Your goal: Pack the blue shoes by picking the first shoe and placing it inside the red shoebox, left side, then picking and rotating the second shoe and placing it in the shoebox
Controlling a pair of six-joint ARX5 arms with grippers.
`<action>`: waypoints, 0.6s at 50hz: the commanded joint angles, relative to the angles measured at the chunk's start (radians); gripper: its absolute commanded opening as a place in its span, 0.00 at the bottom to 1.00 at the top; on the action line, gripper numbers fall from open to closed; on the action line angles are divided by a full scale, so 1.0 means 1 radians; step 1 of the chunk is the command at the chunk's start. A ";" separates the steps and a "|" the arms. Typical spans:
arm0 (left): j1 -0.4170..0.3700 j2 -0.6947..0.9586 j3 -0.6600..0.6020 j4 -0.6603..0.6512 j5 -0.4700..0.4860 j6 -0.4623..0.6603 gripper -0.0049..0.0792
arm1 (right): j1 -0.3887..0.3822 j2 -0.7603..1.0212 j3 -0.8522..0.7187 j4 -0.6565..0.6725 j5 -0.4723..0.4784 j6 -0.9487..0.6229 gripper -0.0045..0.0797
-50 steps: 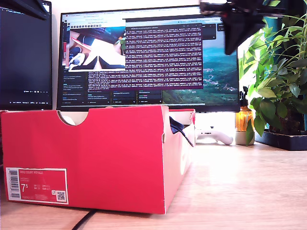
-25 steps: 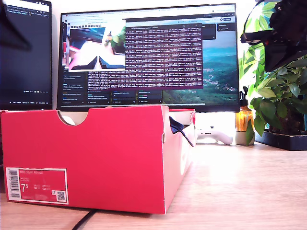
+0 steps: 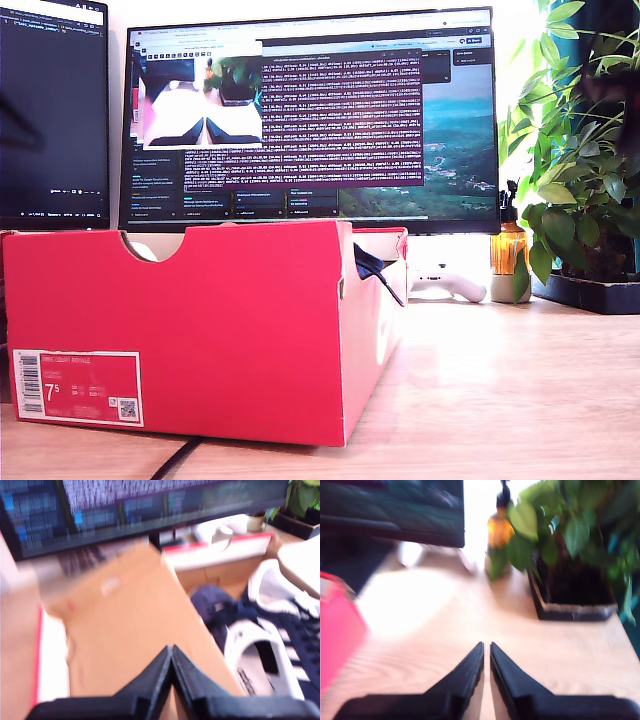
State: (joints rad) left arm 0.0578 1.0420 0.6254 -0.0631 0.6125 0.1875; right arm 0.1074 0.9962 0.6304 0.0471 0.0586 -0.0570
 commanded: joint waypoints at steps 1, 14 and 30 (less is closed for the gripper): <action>0.001 -0.010 -0.023 0.021 0.011 -0.004 0.04 | 0.008 -0.014 -0.024 0.011 -0.017 -0.005 0.04; 0.013 -0.079 -0.177 0.154 -0.002 -0.062 0.04 | 0.008 -0.035 -0.083 -0.046 -0.024 0.005 0.04; 0.012 -0.206 -0.380 0.299 -0.022 -0.118 0.04 | 0.015 -0.184 -0.270 0.067 -0.027 0.002 0.04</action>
State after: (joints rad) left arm 0.0666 0.8448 0.2817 0.2096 0.5922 0.0761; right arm 0.1131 0.8356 0.3862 0.0814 0.0334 -0.0544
